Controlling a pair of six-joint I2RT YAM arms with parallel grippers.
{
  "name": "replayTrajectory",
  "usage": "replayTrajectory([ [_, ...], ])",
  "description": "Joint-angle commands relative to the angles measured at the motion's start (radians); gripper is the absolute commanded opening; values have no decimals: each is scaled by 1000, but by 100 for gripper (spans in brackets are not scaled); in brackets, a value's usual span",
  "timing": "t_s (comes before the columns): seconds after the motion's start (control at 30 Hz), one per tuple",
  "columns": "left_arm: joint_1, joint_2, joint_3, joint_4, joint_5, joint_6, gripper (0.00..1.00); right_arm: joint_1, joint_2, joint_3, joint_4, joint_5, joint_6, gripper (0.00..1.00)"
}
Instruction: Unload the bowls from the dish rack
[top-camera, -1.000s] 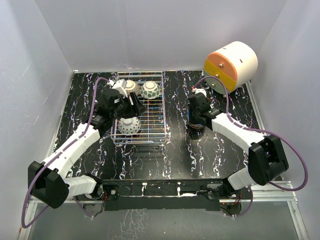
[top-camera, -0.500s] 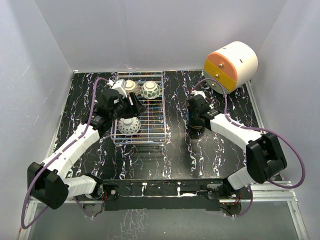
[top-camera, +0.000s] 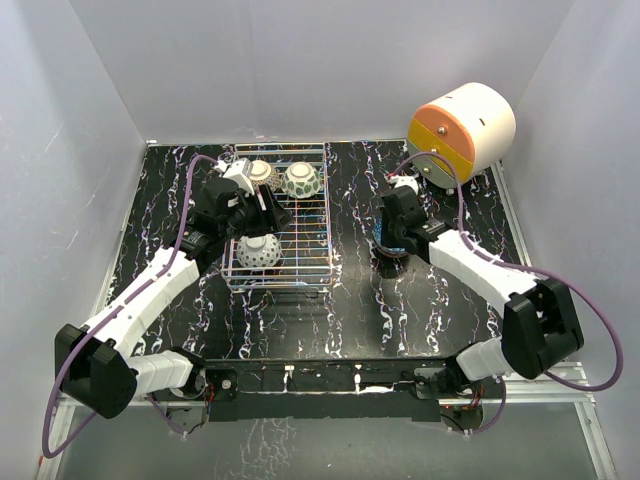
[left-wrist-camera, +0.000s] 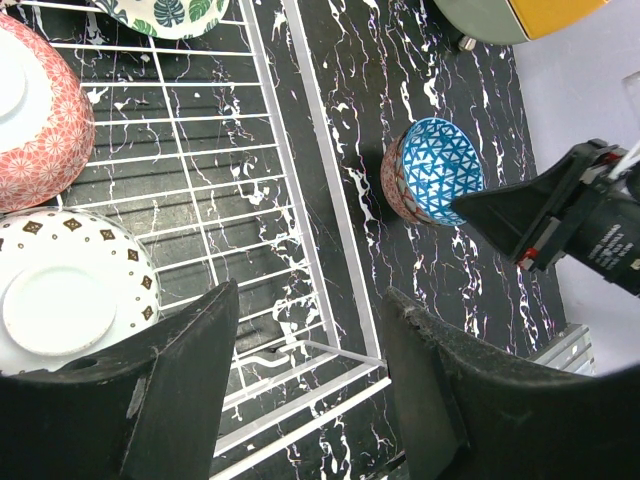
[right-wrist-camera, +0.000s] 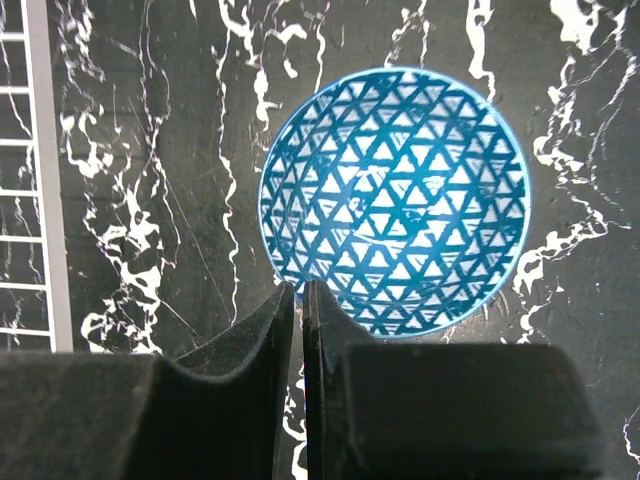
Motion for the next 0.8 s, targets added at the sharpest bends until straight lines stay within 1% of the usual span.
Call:
replayTrajectory([
  [0.0,6,-12,0,0,-5,11,57,-46,-52,11,68,5,25,13],
  [0.1,6,-14,2,-4,-6,14,57,-82,-25,22,68,-33,21,13],
  [0.33,6,-11,4,-10,-14,19,57,-119,103,50,65,-35,9,13],
  [0.6,7,-1,14,-13,-18,27,57,-125,221,82,65,-38,1,13],
  [0.77,7,0,17,-24,-31,39,57,-125,257,77,72,-38,0,12],
])
